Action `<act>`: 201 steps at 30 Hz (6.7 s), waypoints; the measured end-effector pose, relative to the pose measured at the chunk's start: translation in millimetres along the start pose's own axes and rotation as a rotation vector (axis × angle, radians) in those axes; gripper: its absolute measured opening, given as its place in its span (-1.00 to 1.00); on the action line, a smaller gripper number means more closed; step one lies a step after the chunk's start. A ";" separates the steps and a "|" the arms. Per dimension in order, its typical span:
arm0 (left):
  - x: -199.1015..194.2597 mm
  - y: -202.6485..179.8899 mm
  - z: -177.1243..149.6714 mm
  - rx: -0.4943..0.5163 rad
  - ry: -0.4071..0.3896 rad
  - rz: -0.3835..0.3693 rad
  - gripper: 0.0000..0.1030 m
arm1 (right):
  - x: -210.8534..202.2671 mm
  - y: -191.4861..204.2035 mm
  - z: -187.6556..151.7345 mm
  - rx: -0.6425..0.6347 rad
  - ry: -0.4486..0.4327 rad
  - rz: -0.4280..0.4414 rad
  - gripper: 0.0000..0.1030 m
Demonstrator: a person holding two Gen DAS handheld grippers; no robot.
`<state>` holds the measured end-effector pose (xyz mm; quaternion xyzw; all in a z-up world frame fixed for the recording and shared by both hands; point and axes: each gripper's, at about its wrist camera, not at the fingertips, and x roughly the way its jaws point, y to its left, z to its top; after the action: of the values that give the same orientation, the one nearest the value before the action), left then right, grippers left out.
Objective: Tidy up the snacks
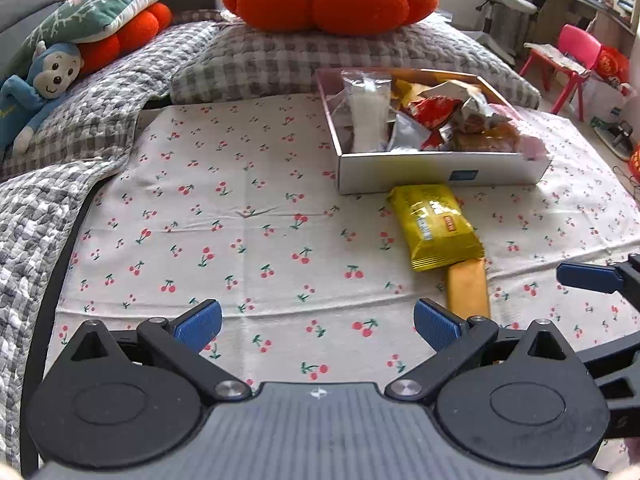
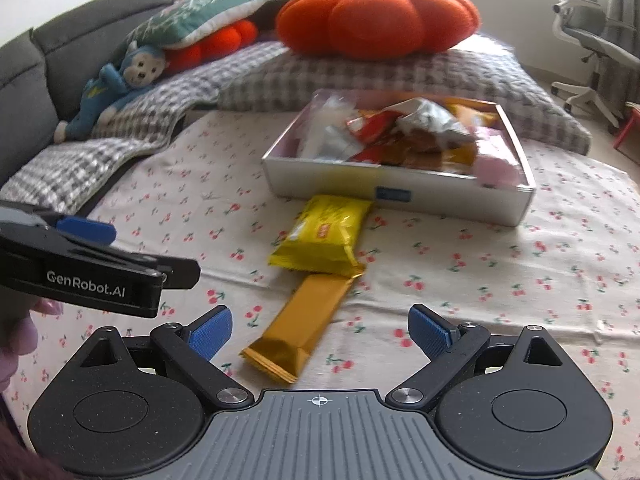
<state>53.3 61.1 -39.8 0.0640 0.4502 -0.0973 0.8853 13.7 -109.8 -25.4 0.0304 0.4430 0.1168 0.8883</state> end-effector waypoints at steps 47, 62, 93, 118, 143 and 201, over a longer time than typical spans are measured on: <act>45.0 -60.5 21.0 -0.017 -0.031 -0.070 0.91 | -1.2 -90.9 -19.4 0.017 0.043 -0.183 -0.44; 74.2 -88.6 24.6 -0.037 -0.063 0.003 0.73 | -5.7 -120.2 -22.3 0.040 0.033 -0.145 -0.08; 58.0 -86.3 19.2 0.006 -0.050 -0.057 -0.13 | -5.2 -128.4 -20.3 0.047 0.019 -0.130 -0.40; 26.2 -63.3 30.1 -0.137 0.001 -0.221 -0.15 | -32.7 -148.5 9.4 0.295 0.048 -0.040 -0.45; 27.7 -25.3 88.4 -0.302 -0.032 -0.221 -0.15 | -24.7 -143.5 86.8 0.402 -0.042 -0.004 -0.44; 33.2 -56.0 118.0 -0.137 -0.087 -0.185 0.88 | -18.4 -155.1 130.2 0.399 -0.104 -0.021 0.65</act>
<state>152.1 -20.9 1.1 -0.0428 0.4208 -0.1502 0.8936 134.5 -258.2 43.4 0.2071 0.4114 0.0156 0.8875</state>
